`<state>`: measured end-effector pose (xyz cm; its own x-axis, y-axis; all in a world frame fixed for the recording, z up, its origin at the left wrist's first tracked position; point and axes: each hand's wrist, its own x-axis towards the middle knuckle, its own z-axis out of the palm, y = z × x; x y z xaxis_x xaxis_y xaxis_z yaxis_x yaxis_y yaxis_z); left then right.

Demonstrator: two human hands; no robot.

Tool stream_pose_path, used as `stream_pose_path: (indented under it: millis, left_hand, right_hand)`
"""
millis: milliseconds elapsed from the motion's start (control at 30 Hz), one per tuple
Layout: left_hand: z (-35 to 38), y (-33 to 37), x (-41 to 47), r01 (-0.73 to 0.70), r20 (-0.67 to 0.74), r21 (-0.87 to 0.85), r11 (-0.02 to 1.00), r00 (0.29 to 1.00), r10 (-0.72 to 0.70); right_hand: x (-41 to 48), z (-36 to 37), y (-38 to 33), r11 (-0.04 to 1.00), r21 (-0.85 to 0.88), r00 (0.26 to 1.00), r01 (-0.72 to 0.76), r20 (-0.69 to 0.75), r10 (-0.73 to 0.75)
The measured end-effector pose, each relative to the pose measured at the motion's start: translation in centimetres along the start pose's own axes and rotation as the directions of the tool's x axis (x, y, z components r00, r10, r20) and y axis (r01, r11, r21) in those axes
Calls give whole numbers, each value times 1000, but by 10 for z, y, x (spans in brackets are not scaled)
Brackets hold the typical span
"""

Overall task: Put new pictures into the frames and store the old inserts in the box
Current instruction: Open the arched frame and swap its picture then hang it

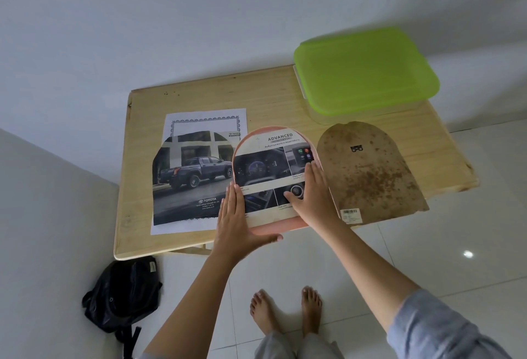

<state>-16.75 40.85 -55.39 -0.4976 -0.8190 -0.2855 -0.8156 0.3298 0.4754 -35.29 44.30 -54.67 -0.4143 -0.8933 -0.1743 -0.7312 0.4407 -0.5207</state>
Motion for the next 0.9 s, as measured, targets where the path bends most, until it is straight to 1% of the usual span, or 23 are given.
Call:
stream_pose_path:
  millis: [233, 333, 500, 600, 700, 733, 767, 833, 900]
  left_hand:
    - [1, -3, 0, -15, 3, 14, 1000, 1000, 15]
    - [1, -3, 0, -22, 1, 16, 1000, 1000, 22]
    - [0, -2, -1, -30, -3, 7, 1000, 1000, 30]
    - [0, -2, -1, -24, -5, 3, 1000, 1000, 24]
    - [-1, -1, -1, -19, -10, -8, 1000, 1000, 19]
    - [-1, -1, -1, -22, -11, -16, 1000, 1000, 22]
    - [-1, -1, 0, -28, -11, -22, 999, 1000, 28]
    - [0, -1, 1, -39, -7, -7, 999, 999, 39]
    - [0, -1, 2, -40, -1, 15, 999, 999, 40]
  right_hand:
    - [-7, -2, -6, 987, 157, 994, -19, -102, 36]
    - [-8, -2, -8, 985, 170, 989, -21, -143, 46]
    - [-10, -6, -10, 979, 203, 975, 30, -221, 16]
    - [-6, -16, -10, 950, 312, 987, -6, -153, 56]
    - [-2, -33, -5, 918, 372, 989, -139, 7, 147]
    - [-1, -39, -2, 915, 368, 985, -168, 28, 169]
    - [1, -44, 5, 922, 342, 983, -181, 26, 184]
    - [4, -55, 23, 940, 281, 977, -196, -23, 210]
    - [2, -68, 42, 941, 288, 977, -180, -60, 205]
